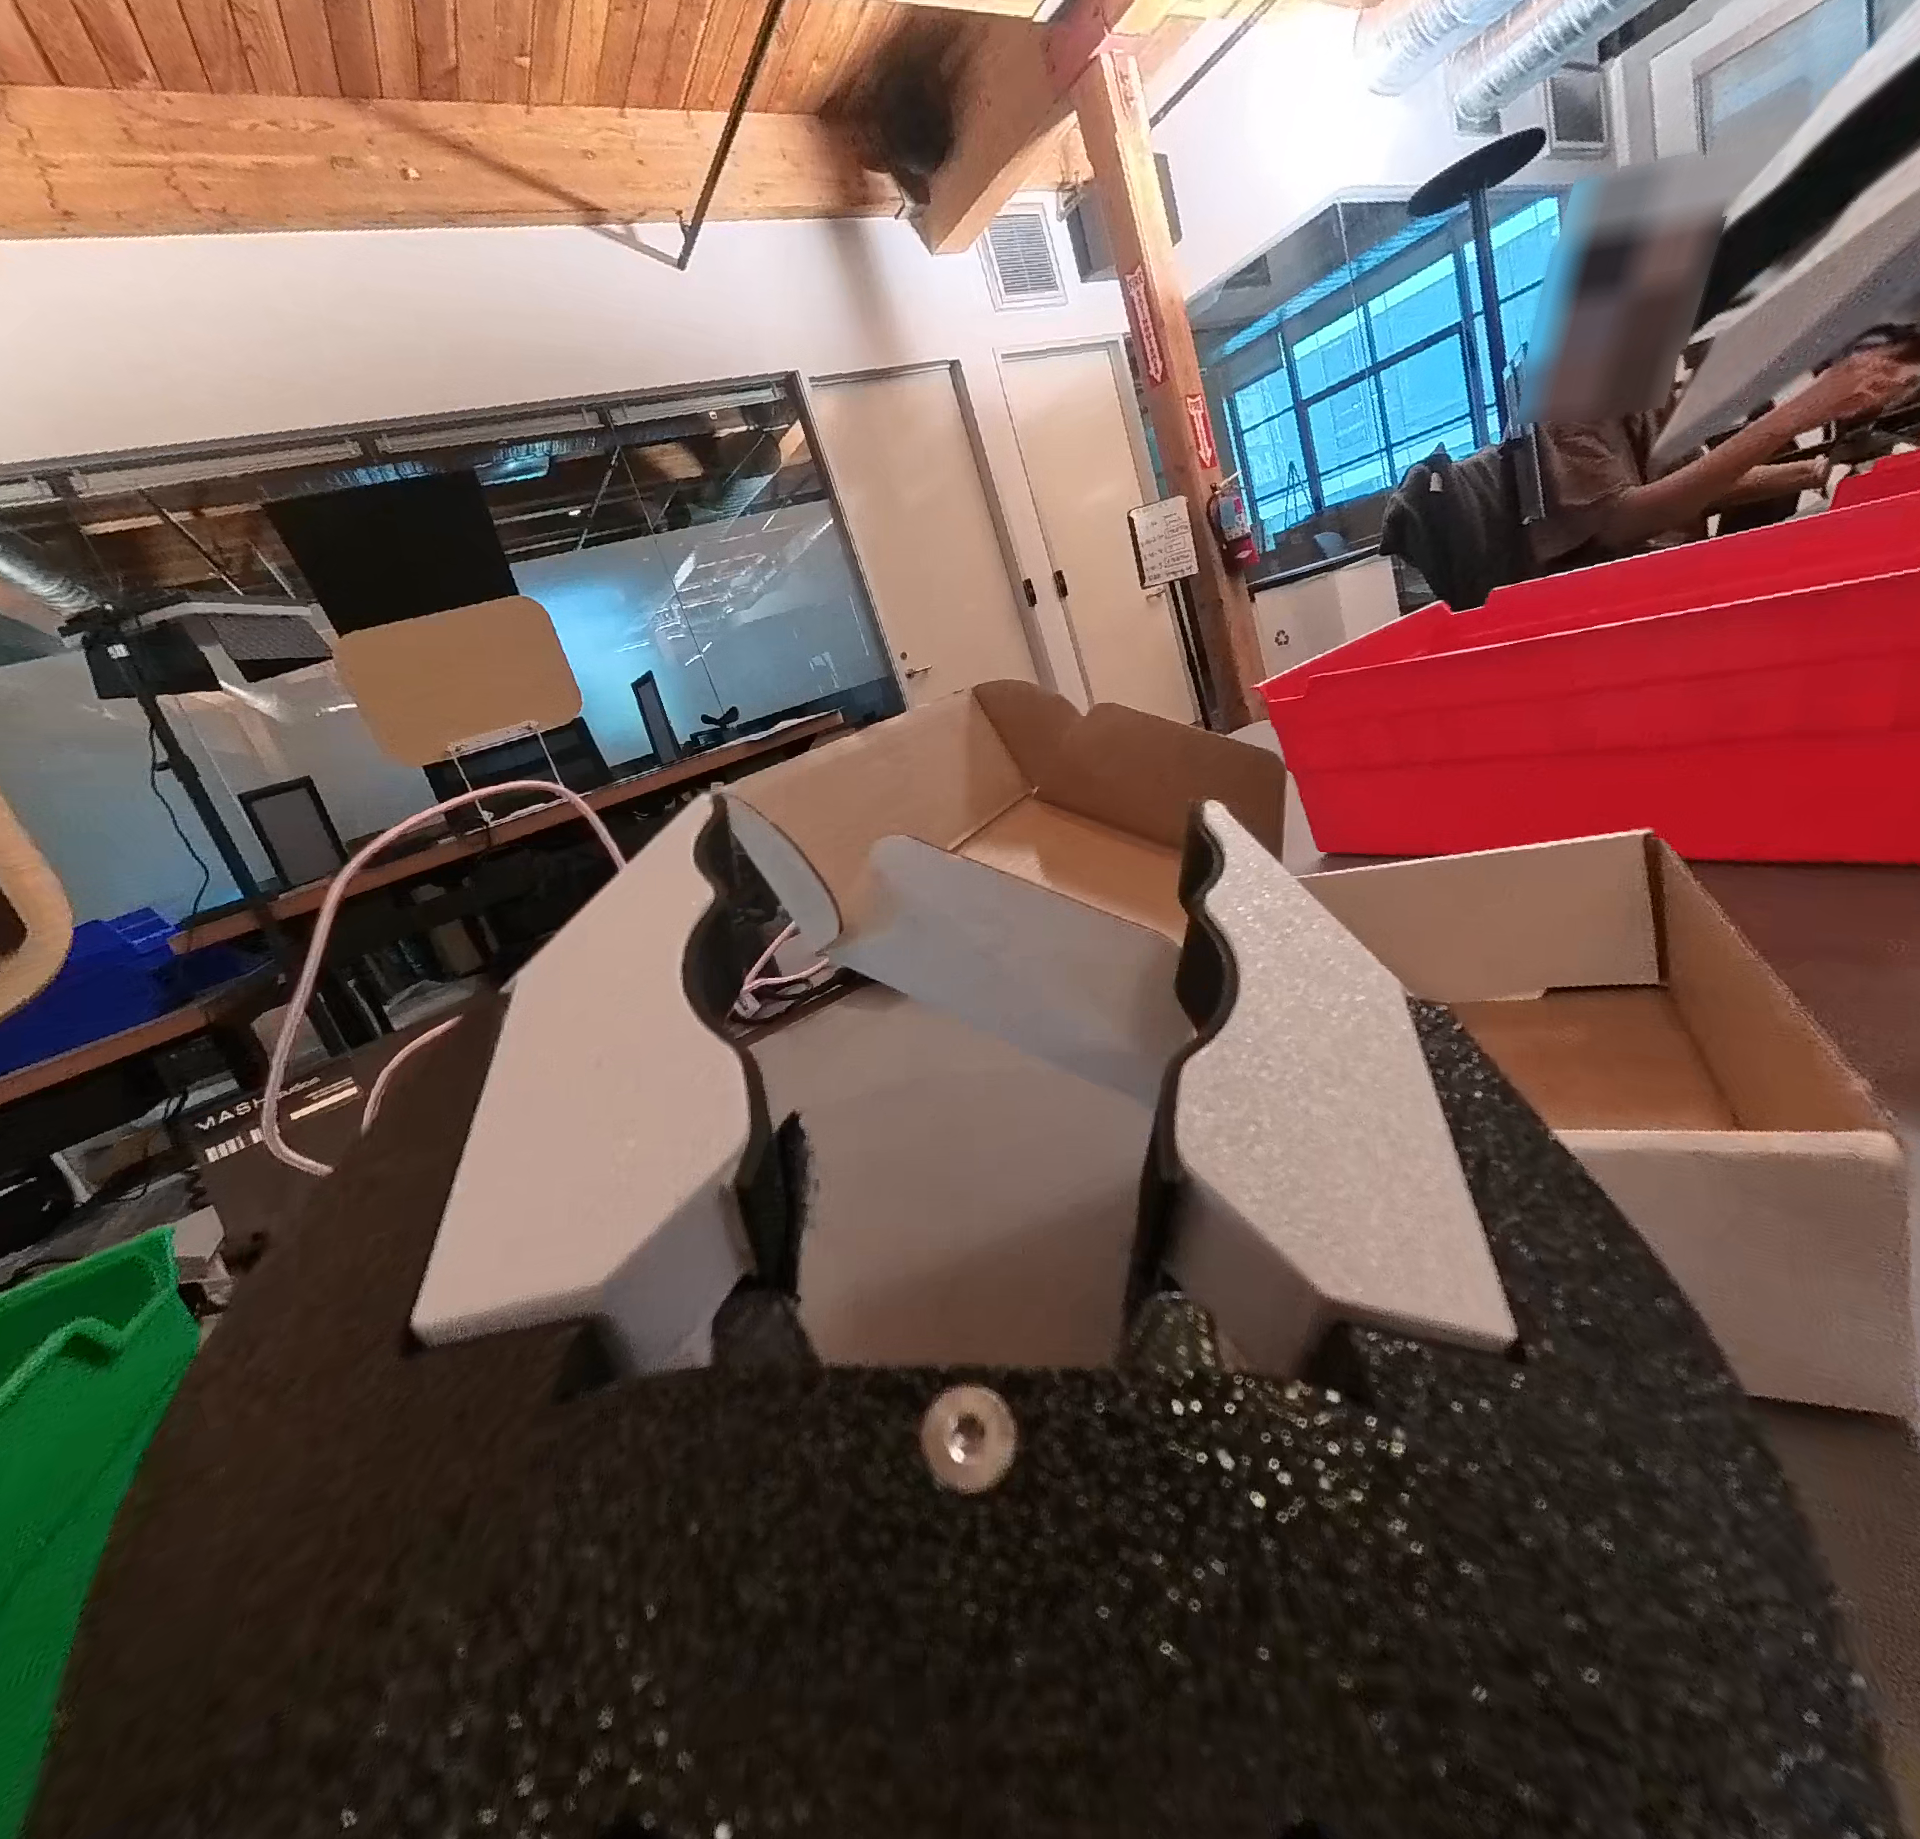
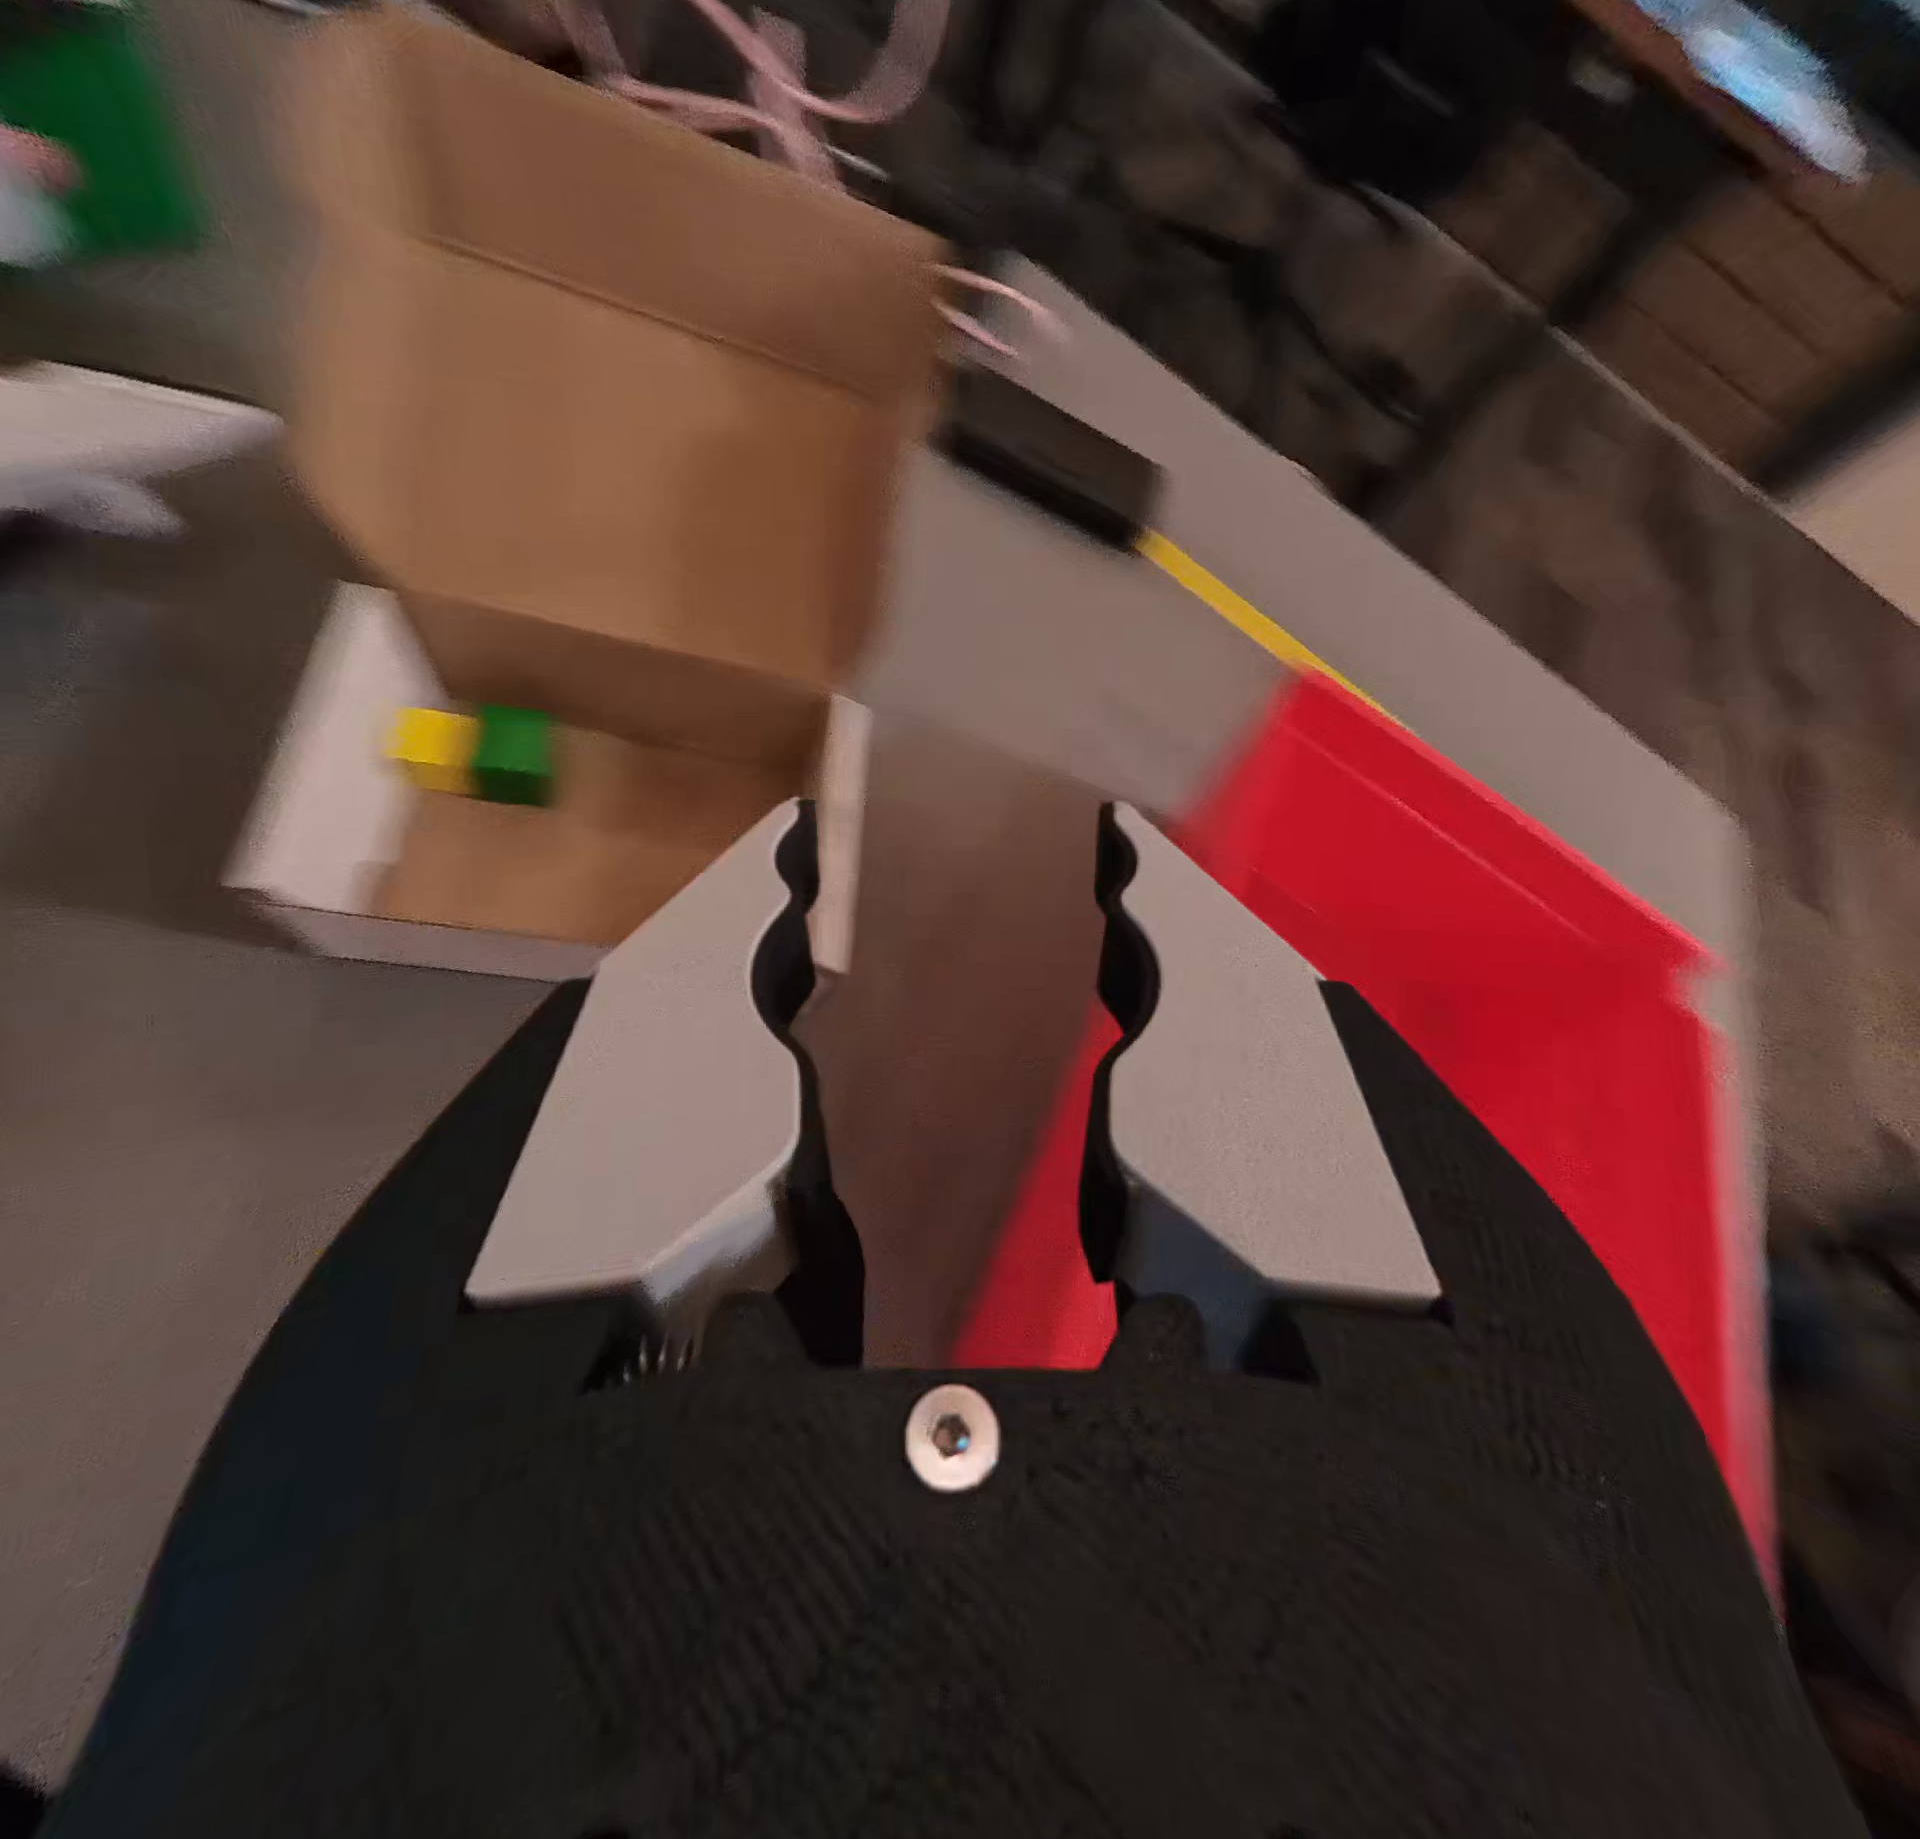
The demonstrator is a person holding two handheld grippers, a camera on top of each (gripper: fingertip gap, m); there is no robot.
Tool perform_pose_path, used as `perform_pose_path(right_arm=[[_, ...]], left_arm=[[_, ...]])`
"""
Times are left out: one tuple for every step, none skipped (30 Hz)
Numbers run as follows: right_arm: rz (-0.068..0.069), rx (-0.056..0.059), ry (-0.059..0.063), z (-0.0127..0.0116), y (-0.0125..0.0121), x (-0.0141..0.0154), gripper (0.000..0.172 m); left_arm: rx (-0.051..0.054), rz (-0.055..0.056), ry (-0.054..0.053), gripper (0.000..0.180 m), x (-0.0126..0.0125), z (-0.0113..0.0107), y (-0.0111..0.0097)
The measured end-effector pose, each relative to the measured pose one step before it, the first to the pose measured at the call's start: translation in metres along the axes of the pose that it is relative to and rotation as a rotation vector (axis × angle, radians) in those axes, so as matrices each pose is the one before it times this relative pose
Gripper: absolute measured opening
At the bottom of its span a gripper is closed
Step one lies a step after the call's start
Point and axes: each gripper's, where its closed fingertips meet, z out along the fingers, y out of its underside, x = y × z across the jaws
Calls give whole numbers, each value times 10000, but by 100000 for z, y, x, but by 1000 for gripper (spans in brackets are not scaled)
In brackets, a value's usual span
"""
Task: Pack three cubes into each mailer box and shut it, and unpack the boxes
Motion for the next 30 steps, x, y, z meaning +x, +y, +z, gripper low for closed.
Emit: perform_pose_path(right_arm=[[-97,197,-1016,1068,-677,-2462,49],[-23,-123,-771,1322,-63,-1800,48],[-22,-375,-534,1449,424,-1198,48],[-22,-471,-362,1480,642,-763,48],[10,-430,-283,1446,618,-508,48],[82,-329,-326,1350,542,-494,49],[166,-254,-371,1262,488,-484,49],[193,-301,-315,1165,585,-334,49],[155,-298,-216,1061,562,-164,50],[98,-181,-274,950,293,-362,51],[65,-81,-491,809,22,-796,51],[42,11,-535,629,-238,-944,51],[-5,33,-355,471,-370,-679,52],[-42,28,-196,320,-417,-406,51],[-59,-100,-93,275,-244,-216,51],[-77,-194,-60,262,-125,-152,50],[-86,-191,-54,220,-91,-121,49],[-80,-147,-67,156,-139,-134,47],[-104,-103,-81,83,-182,-147,43],[-171,-111,-17,-8,-149,-63,37],[-300,-204,84,-66,-21,113,38],[-547,-297,37,-102,94,37,40],[-924,-249,-74,-96,-10,-177,41],[-1221,-255,-58,-41,16,-252,43],[-1282,-355,34,51,141,-131,44],[-1134,-388,186,108,144,201,46],[-907,-370,18,159,113,74,46],[-570,-302,-95,168,51,76,46],[-347,-255,-150,186,40,149,46],[-299,-192,-137,196,40,230,46]], left_arm=[[4,-108,-7,84,-125,-29,15],[-5,-109,0,84,-108,-22,26],[-6,-82,-10,84,-99,-16,39],[-9,-45,1,84,-63,1,32],[-16,-5,11,84,-16,5,38],[-10,26,13,84,19,6,24],[0,32,11,84,26,-1,0],[8,25,24,84,67,6,-27],[4,32,27,84,79,4,-14],[8,44,30,84,84,10,-21],[4,41,48,84,122,14,4],[-13,33,42,84,123,24,33],[-27,23,44,84,112,27,86],[-30,14,39,84,85,33,79],[-19,9,12,84,41,7,56],[-2,2,-3,84,-27,0,11],[7,-13,-8,84,-42,-13,-24],[11,-20,-20,83,-83,-13,-20],[7,-21,-15,83,-66,-12,-17],[-3,-23,-7,84,-48,-1,12],[-4,-21,-7,83,-35,-9,16],[-3,-21,-5,83,-25,5,17],[-2,-21,-3,84,-13,9,14],[1,-20,6,83,11,6,4],[-7,-15,7,83,8,6,28],[-6,-3,9,83,23,5,20],[1,5,6,83,14,4,-3],[8,1,9,83,15,-3,-14],[8,-2,7,83,5,-13,-27],[12,2,0,83,-8,-10,-31]])
